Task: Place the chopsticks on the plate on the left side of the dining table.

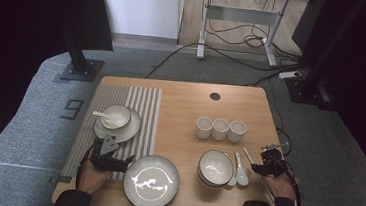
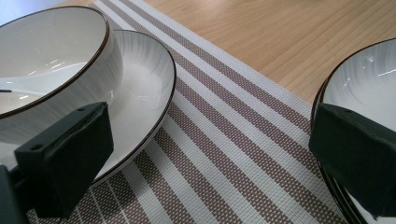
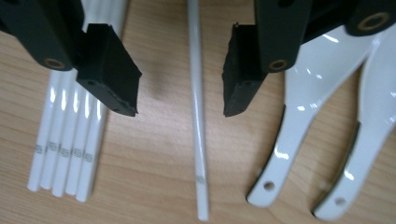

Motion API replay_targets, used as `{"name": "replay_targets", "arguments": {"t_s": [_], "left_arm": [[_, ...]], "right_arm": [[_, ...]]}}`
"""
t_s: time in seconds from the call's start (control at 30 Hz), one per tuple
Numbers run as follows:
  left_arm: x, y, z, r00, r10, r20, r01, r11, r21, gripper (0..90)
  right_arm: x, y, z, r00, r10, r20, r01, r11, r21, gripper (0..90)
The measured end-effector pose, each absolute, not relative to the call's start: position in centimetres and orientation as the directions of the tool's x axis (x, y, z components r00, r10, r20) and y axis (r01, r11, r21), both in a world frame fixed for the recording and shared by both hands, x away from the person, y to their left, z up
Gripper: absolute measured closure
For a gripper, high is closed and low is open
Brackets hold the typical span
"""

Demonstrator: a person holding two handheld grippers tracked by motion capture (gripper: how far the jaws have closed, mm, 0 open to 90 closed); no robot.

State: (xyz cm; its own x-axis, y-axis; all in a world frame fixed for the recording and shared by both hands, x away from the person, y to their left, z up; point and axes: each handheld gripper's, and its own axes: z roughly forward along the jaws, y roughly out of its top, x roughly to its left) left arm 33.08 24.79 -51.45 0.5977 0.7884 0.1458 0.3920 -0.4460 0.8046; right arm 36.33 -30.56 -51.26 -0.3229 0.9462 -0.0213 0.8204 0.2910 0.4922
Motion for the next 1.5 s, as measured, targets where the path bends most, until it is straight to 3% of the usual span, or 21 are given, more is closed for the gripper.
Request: {"name": "replay_targets", "arguments": {"t_s": [0.13, 0.23, 0.57, 0.77, 1.1, 1.5], "left_arm": [[33.1, 24.8, -51.4, 0.598, 0.788, 0.146, 0.389, -0.445, 0.806, 0.0], [33.1, 24.8, -51.4, 0.598, 0.787, 0.147, 0.387, -0.445, 0.807, 0.0], [33.0, 24.8, -51.4, 0.599, 0.786, 0.149, 0.384, -0.446, 0.808, 0.0], [33.0, 24.8, -51.4, 0.599, 0.787, 0.149, 0.385, -0.446, 0.808, 0.0], [33.0, 24.8, -51.4, 0.601, 0.785, 0.150, 0.383, -0.448, 0.808, 0.0], [33.0, 24.7, -51.4, 0.601, 0.784, 0.154, 0.380, -0.450, 0.808, 0.0]], "right_arm": [[36.6, -30.4, -50.8, -0.344, 0.938, -0.036, 0.839, 0.325, 0.438, 37.1], [37.0, -30.2, -50.4, -0.370, 0.929, -0.026, 0.855, 0.351, 0.382, 37.4], [38.1, -29.5, -50.1, -0.472, 0.881, -0.035, 0.851, 0.466, 0.240, 60.6], [38.7, -29.2, -50.6, -0.490, 0.871, -0.034, 0.853, 0.488, 0.188, 70.1], [39.6, -29.3, -51.1, -0.488, 0.873, -0.015, 0.863, 0.485, 0.139, 80.6], [40.9, -29.4, -51.1, -0.453, 0.891, 0.031, 0.890, 0.450, 0.067, 83.3]]}}
